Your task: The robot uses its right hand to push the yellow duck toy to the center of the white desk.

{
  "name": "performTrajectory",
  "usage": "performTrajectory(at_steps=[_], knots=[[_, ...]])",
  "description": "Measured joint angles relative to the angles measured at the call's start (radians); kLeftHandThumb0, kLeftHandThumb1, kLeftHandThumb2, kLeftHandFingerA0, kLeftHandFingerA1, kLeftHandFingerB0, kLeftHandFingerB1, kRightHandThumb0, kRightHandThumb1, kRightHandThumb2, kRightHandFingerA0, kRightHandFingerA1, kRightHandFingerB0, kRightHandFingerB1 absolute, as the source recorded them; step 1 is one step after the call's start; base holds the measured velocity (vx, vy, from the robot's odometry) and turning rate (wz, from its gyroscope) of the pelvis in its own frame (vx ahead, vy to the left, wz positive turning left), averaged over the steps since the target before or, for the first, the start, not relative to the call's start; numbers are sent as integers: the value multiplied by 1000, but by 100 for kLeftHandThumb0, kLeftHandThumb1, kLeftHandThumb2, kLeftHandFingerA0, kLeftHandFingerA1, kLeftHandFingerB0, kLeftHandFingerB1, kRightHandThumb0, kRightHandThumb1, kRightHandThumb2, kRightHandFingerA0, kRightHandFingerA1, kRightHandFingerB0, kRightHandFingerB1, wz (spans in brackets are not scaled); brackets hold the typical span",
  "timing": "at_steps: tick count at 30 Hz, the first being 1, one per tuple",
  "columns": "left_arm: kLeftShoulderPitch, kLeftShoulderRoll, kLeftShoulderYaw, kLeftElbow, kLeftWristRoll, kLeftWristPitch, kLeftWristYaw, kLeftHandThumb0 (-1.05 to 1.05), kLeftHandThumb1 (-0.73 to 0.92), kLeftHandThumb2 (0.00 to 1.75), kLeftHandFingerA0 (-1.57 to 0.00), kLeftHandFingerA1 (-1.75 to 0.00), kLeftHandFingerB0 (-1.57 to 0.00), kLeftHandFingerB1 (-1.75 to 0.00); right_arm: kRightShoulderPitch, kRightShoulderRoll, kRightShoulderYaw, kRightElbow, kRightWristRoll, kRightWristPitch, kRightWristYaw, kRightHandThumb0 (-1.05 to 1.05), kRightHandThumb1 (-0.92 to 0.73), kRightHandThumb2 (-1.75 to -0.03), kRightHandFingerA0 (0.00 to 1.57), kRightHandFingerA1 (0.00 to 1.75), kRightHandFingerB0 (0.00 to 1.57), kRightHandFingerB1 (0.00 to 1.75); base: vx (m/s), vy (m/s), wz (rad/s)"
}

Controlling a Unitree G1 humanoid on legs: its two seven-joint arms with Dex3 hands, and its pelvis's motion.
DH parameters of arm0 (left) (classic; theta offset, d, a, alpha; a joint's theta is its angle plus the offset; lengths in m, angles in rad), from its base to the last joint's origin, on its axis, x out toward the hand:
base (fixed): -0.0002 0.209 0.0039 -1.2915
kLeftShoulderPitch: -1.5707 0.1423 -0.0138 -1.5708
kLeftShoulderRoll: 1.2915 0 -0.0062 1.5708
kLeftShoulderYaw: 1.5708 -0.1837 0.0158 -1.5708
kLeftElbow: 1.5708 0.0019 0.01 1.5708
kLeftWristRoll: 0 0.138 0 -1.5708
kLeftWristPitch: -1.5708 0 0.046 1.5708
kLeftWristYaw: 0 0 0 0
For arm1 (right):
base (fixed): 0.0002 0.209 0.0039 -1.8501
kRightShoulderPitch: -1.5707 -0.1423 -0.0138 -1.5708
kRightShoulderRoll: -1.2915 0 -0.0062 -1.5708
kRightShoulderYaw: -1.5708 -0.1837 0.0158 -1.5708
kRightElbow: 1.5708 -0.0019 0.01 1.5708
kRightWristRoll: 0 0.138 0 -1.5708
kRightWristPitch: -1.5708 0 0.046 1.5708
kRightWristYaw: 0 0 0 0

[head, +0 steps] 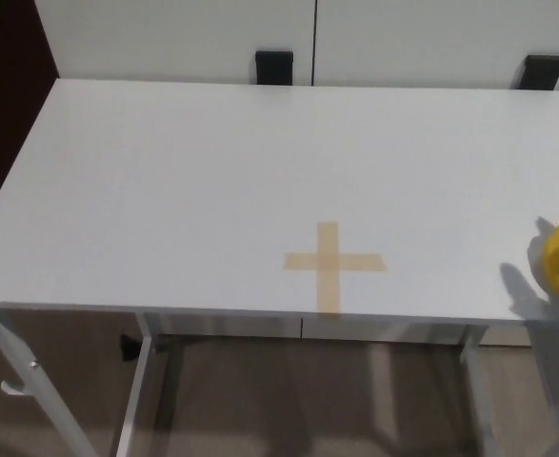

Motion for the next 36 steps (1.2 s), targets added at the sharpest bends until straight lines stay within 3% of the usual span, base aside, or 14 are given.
performTrajectory(at_steps=[12,21,27,28,29,34,35,36], knots=[[-2,-2,-3,-2,-2,0,3,-11,67,66,-89,-65,-85,-57,28,34,39,24,-41,-27,-47,-92,-92,-85,28,41,21,37,0,0,0],[-2,-3,-7,-2,0,0,3,-10,67,72,-85,-60,-83,-56,40,69,48,25,-57,-69,-98,-91,-91,-79,30,40,25,36,0,0,0],[2,-4,-8,-3,-1,0,3,-13,70,65,-86,-59,-80,-53,40,123,57,21,-66,-91,-137,-90,-92,-76,33,42,30,36,0,0,0],[2,-4,-8,-3,-1,0,3,-12,68,65,-86,-59,-80,-54,40,123,57,21,-66,-91,-137,-87,-82,-124,31,53,18,44,0,0,0],[4,-4,-9,-2,-1,0,3,-12,68,65,-86,-59,-80,-54,33,155,61,16,-67,-93,-152,-87,-82,-124,31,53,18,44,0,0,0],[4,-6,-12,-2,0,0,3,-11,68,65,-87,-61,-83,-54,23,211,75,-3,-69,-92,-177,-84,-77,-120,24,52,18,46,0,0,0],[4,-8,-13,-1,0,0,3,-12,68,64,-89,-62,-84,-54,22,226,75,-7,-69,-93,-184,-96,-92,-78,31,43,27,37,0,0,0],[4,-8,-13,-1,0,0,3,-12,68,64,-89,-62,-84,-54,22,226,75,-7,-69,-93,-184,-96,-92,-78,31,43,27,37,0,0,0]])
